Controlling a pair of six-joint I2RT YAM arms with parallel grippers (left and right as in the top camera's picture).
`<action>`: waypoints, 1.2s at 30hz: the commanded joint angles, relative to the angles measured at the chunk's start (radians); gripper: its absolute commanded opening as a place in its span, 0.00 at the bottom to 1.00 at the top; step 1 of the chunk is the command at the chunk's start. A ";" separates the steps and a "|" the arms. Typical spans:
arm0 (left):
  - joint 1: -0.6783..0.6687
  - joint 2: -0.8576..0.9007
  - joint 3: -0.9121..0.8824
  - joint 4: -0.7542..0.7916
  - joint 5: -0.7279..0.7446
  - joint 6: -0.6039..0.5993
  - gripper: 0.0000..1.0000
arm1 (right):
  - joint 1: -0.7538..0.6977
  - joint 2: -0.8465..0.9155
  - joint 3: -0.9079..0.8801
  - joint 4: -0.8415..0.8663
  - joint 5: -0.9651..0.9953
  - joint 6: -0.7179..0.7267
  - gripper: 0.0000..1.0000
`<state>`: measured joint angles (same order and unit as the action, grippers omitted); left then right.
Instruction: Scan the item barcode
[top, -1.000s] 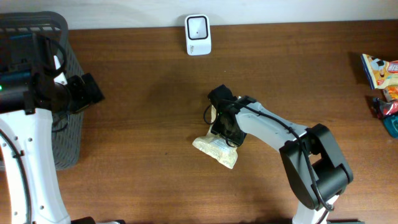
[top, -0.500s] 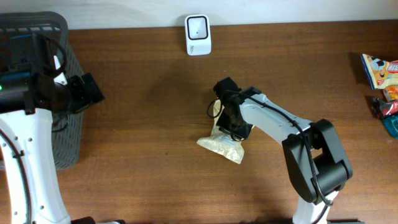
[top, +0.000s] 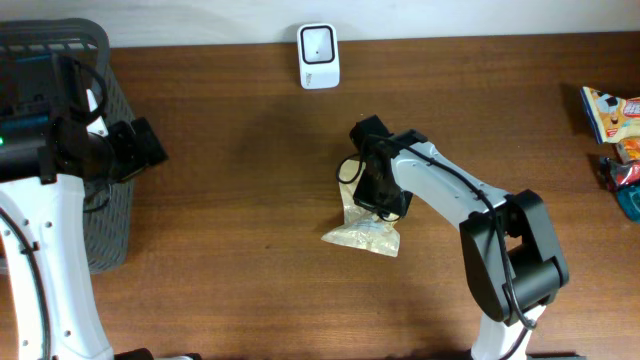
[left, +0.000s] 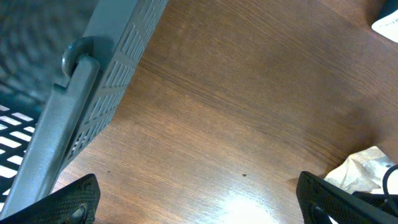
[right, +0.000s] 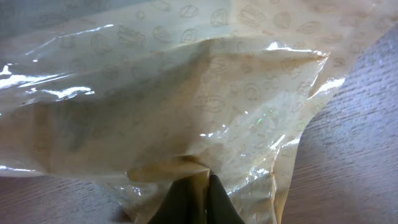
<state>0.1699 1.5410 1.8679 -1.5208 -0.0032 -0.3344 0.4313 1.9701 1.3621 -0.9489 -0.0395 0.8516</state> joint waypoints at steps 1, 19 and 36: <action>0.003 -0.004 -0.005 0.002 0.007 -0.010 0.99 | -0.006 0.026 0.043 -0.023 0.005 -0.060 0.04; 0.003 -0.004 -0.005 0.002 0.007 -0.010 0.99 | -0.013 0.026 0.257 -0.221 -0.023 -0.224 0.04; 0.003 -0.004 -0.005 0.002 0.007 -0.010 0.99 | -0.012 0.042 0.003 0.062 -0.061 -0.204 0.99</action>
<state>0.1699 1.5410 1.8679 -1.5208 -0.0032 -0.3340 0.4141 2.0003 1.3994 -0.9356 -0.0891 0.6308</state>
